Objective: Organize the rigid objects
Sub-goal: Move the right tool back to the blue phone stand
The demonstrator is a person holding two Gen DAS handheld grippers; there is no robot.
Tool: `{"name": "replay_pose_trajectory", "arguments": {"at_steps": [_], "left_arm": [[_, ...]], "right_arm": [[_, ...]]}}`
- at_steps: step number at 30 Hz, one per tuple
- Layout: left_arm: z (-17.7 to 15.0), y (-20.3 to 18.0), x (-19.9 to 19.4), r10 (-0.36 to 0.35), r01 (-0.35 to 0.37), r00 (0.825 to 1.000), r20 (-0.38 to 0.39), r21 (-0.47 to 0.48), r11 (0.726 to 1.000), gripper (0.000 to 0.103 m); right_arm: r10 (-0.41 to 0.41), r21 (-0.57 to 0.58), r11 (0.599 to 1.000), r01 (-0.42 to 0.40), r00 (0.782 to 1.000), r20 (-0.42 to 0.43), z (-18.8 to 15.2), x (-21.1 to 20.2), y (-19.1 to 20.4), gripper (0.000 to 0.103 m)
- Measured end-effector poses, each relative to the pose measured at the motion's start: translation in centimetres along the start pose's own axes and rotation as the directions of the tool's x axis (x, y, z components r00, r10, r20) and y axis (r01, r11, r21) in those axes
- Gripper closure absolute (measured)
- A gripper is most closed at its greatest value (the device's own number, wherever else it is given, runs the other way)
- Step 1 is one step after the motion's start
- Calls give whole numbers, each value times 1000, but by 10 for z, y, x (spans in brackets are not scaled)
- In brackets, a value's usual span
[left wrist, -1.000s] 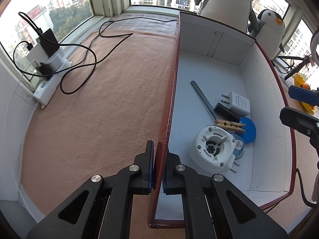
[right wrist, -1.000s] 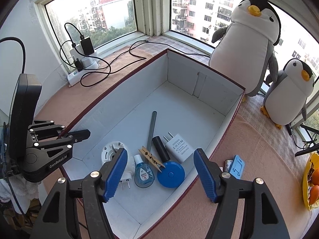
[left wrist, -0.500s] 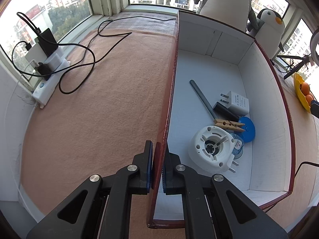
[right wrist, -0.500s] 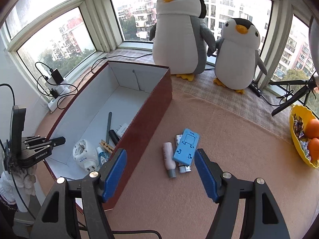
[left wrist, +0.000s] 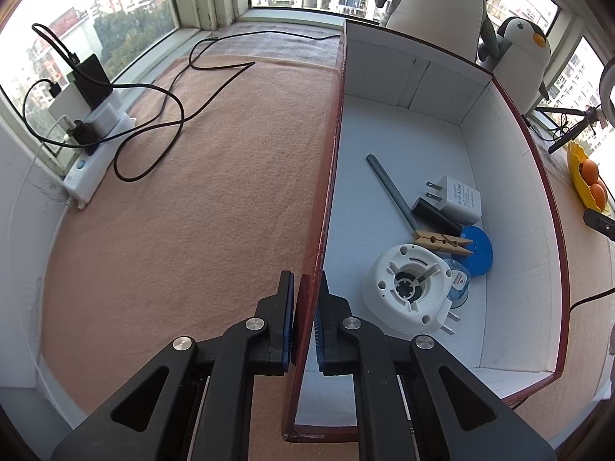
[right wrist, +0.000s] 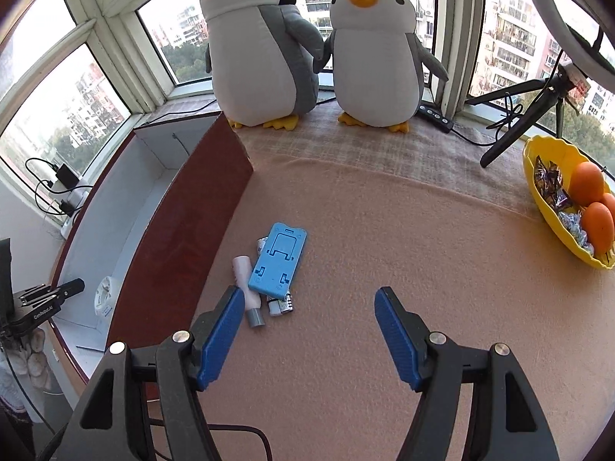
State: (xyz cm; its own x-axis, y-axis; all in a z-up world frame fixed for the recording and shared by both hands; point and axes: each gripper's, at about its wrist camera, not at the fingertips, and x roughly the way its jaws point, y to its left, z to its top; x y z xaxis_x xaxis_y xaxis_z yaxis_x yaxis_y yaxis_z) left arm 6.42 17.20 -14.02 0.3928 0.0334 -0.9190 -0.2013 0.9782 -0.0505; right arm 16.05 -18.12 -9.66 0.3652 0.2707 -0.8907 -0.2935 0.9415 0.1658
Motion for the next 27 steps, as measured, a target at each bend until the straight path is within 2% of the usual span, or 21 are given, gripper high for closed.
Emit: {"name": "replay_pose_trajectory", "arguments": {"at_steps": [14, 23, 27], "left_arm": [[4, -5, -5, 13, -13, 1000, 14, 15, 1000, 95], [8, -7, -7, 17, -18, 1000, 21, 21, 1000, 95], [8, -8, -8, 20, -21, 1000, 23, 24, 999, 95]], "right_arm": [[54, 64, 997, -48, 994, -90, 18, 42, 4, 40], [85, 119, 991, -65, 981, -171, 28, 75, 11, 48], [95, 138, 988, -67, 975, -202, 31, 89, 13, 48]]}}
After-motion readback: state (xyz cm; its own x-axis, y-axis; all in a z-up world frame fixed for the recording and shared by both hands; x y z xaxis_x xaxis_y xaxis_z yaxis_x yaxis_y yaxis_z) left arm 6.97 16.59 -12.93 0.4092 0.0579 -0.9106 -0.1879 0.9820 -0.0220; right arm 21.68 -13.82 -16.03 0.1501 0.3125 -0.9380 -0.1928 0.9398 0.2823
